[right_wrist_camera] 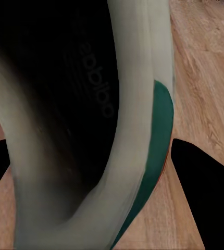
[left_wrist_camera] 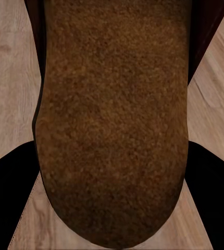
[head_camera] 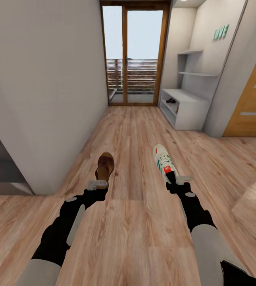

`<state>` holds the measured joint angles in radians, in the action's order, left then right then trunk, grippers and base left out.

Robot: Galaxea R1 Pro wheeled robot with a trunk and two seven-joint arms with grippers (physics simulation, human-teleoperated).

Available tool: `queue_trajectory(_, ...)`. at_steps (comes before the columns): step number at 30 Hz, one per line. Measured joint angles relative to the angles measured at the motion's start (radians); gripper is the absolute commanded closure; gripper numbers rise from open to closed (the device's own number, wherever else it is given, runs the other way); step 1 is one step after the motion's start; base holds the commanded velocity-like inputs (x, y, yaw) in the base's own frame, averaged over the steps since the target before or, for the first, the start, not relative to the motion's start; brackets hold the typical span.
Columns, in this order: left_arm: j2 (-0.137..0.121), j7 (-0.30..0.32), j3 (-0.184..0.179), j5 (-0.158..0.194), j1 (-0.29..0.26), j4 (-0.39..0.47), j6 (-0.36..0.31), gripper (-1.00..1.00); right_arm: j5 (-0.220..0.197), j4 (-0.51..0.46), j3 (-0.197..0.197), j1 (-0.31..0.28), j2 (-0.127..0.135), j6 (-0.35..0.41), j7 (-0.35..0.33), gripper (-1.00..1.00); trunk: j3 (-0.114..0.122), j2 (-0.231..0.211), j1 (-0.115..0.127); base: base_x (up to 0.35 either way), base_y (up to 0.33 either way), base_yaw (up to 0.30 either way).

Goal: Pick up the two gym shoes and the two sandals from the corridor floor and place them onto the hallstand (shoe rack) in the corridor, making sure they are on the rack and not on the floor. Arrange them so the two gym shoes are next to each other and the two sandals are next to each other.

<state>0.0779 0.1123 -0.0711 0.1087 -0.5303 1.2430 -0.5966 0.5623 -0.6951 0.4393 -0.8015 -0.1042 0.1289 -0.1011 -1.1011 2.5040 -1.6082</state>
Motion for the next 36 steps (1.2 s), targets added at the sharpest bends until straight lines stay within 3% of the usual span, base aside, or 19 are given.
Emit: queue_trajectory(36, 0.000, 0.000, 0.000, 0.000, 0.000, 0.000, 0.000, 1.00, 0.000, 0.000, 0.000, 0.000, 0.000, 0.000, 0.000, 1.00, 0.000, 0.000, 0.000, 0.346, 0.000, 0.000)
